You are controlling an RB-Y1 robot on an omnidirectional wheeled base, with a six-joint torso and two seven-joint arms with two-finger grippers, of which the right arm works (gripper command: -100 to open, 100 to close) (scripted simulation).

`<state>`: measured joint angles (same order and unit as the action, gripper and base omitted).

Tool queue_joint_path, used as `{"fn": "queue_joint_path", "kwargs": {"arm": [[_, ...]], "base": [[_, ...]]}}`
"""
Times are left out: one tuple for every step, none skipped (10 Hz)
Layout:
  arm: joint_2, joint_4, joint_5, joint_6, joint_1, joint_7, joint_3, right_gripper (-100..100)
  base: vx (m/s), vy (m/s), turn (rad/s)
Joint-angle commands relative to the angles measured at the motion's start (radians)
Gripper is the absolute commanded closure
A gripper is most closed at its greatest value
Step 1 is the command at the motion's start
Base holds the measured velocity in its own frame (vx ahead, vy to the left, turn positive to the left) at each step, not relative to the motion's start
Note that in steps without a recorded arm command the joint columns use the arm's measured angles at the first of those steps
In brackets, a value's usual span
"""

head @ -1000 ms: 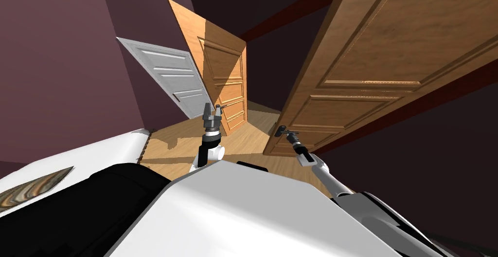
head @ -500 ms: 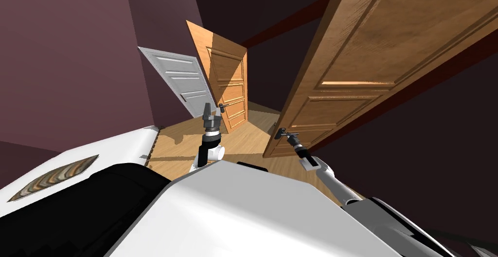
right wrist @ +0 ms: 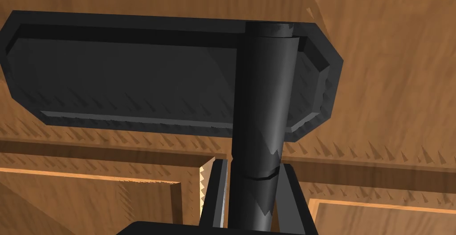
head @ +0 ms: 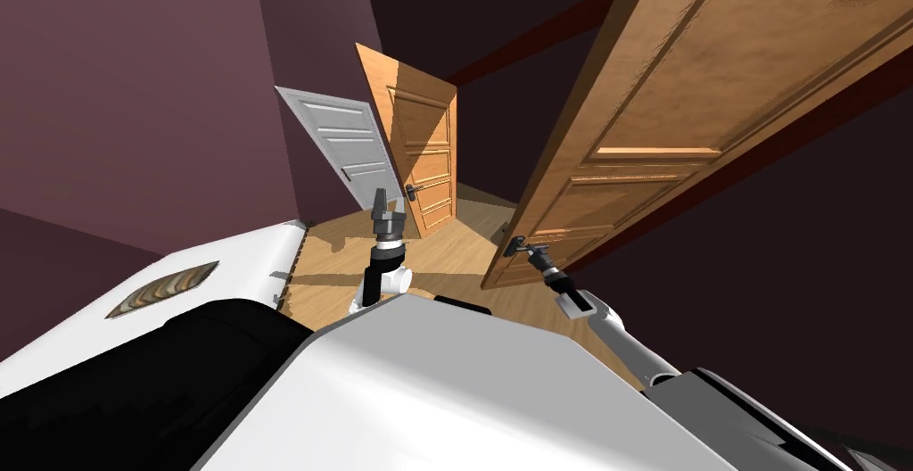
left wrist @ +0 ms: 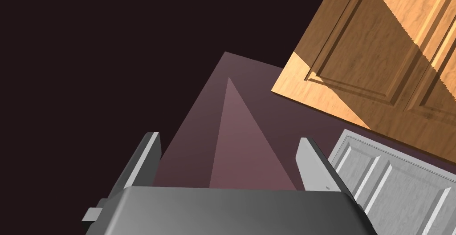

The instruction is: Pull the door open

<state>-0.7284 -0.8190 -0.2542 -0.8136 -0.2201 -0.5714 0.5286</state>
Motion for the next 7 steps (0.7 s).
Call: {"fn": "queue_joint_path", "kwargs": {"arm": [[-0.021, -0.006, -0.001, -0.027, 0.01, -0.015, 0.022, 100], [-0.032, -0.009, -0.002, -0.041, 0.014, -0.022, 0.033, 100], [-0.04, -0.011, -0.002, -0.051, 0.017, -0.027, 0.04, 100], [-0.036, -0.018, -0.002, -0.039, 0.019, -0.022, 0.034, 100], [-0.046, -0.007, -0.004, -0.062, 0.025, -0.029, 0.046, 100], [-0.049, -0.003, -0.006, -0.07, 0.026, -0.032, 0.049, 100], [-0.057, 0.005, -0.009, -0.088, 0.028, -0.037, 0.056, 100]], "base": [[-0.172, -0.117, 0.075], [-0.18, -0.124, 0.07], [-0.131, -0.115, 0.046], [-0.055, -0.045, 0.005], [-0.097, -0.076, 0.118], [-0.142, -0.116, 0.169], [-0.151, -0.11, 0.189]]}}
